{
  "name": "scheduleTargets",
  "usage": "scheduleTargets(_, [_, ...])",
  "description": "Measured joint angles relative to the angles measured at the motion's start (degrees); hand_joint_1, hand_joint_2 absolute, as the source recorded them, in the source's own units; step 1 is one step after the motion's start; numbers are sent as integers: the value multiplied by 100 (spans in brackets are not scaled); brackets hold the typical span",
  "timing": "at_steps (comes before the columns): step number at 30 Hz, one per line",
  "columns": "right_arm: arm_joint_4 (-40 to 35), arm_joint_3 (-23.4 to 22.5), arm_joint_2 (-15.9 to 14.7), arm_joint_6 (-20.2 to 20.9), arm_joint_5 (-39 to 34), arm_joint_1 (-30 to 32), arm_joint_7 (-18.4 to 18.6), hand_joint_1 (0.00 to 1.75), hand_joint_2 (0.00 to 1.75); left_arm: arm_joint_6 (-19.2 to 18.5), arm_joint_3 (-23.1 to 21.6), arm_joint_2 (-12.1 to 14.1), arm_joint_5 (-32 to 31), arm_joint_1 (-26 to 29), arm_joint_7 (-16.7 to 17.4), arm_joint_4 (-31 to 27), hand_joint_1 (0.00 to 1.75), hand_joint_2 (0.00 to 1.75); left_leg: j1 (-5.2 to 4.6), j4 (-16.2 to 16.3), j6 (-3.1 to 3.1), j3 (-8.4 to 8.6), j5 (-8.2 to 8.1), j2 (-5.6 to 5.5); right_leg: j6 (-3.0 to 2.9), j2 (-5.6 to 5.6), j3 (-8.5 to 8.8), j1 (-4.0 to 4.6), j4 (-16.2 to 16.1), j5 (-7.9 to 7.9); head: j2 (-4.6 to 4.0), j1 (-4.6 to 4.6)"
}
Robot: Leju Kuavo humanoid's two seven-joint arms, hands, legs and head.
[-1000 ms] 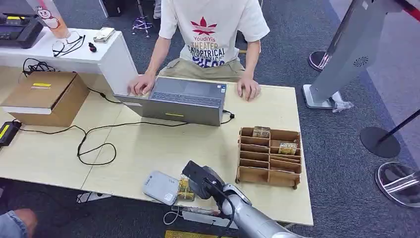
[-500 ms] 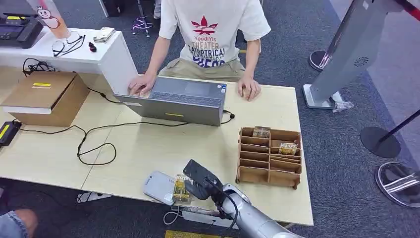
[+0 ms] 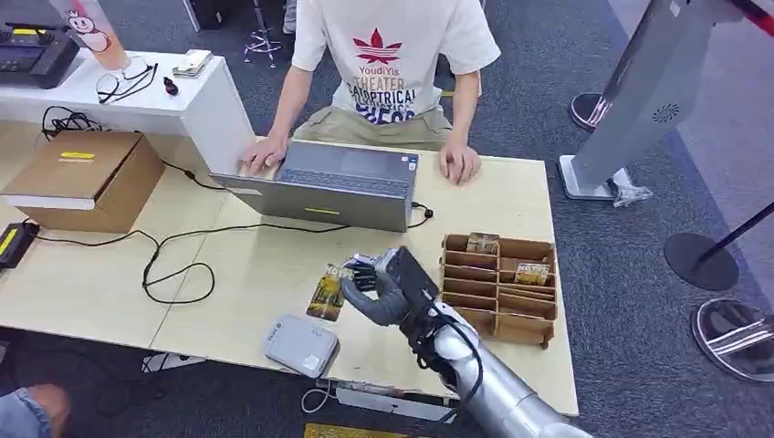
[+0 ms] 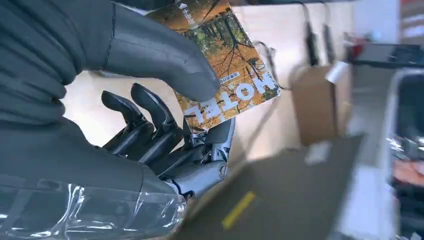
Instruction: Pass the card to the sensor for recognition and then transmit it.
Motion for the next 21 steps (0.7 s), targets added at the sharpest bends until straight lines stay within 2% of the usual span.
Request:
scheduleTargets(3, [-409, -227, -184, -171, -15, 49, -223, 175, 175, -17, 0, 2, -4, 0, -37, 0, 0, 0, 0, 1, 0, 0, 0, 0, 0, -1, -1, 0, 0, 0, 0, 2])
scheduleTargets(10, [-1515, -876, -450, -1187, 475, 103, -409, 175, 175, -28, 0, 2, -48, -20, 18, 0, 0, 0, 1, 1, 0, -1, 0, 2, -1, 1, -4, 0, 0, 0, 0, 0])
scheduleTargets(14, [-1896, -1245, -457, -2136, 1108, -62, -444, 175, 175, -17, 0, 0, -59, -49, 66, 0, 0, 0, 1, 1, 0, -2, 0, 1, -1, 0, -4, 0, 1, 1, 0, 2])
scheduleTargets(21, [-1945, -1777, -457, -3323, 2038, -613, -354, 175, 175, -85, -13, -7, -181, -90, 103, 0, 0, 0, 0, 1, 2, -4, 3, 0, 2, 0, -3, 0, 1, 4, 0, 2])
